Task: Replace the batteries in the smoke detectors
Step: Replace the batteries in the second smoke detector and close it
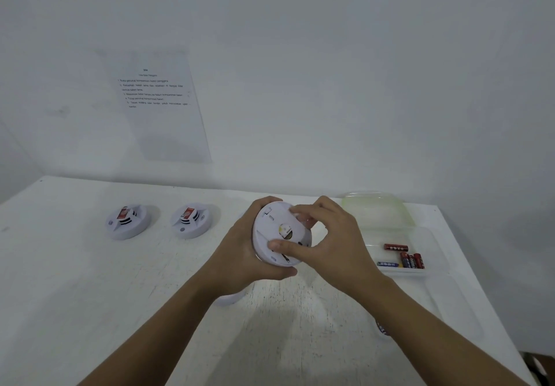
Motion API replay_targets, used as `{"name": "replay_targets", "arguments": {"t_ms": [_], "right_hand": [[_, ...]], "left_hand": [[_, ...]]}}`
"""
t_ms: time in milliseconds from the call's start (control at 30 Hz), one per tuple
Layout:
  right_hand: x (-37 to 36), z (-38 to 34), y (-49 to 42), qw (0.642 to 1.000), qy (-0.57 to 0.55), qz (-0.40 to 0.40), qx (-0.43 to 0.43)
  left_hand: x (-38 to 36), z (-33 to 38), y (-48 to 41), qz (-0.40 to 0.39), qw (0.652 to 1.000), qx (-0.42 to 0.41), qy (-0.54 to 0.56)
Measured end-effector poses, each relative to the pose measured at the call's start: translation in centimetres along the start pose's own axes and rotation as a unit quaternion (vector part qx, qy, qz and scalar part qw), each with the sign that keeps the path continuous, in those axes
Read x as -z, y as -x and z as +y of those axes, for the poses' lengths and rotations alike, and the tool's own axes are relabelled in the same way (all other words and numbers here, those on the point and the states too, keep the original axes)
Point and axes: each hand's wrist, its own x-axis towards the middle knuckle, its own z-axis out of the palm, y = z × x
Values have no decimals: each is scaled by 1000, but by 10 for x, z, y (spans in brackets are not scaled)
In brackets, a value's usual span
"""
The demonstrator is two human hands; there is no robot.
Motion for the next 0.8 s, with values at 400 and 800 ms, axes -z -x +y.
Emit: {"name": "replay_targets", "arguments": {"t_ms": [400, 800], "right_hand": [[-7, -3, -1, 996, 32, 88, -10], [-9, 3, 3, 996, -43, 65, -52]], "left_hand": [[-9, 9, 0, 6, 1000, -13, 6], [-3, 10, -1, -26, 997, -18, -65]]}}
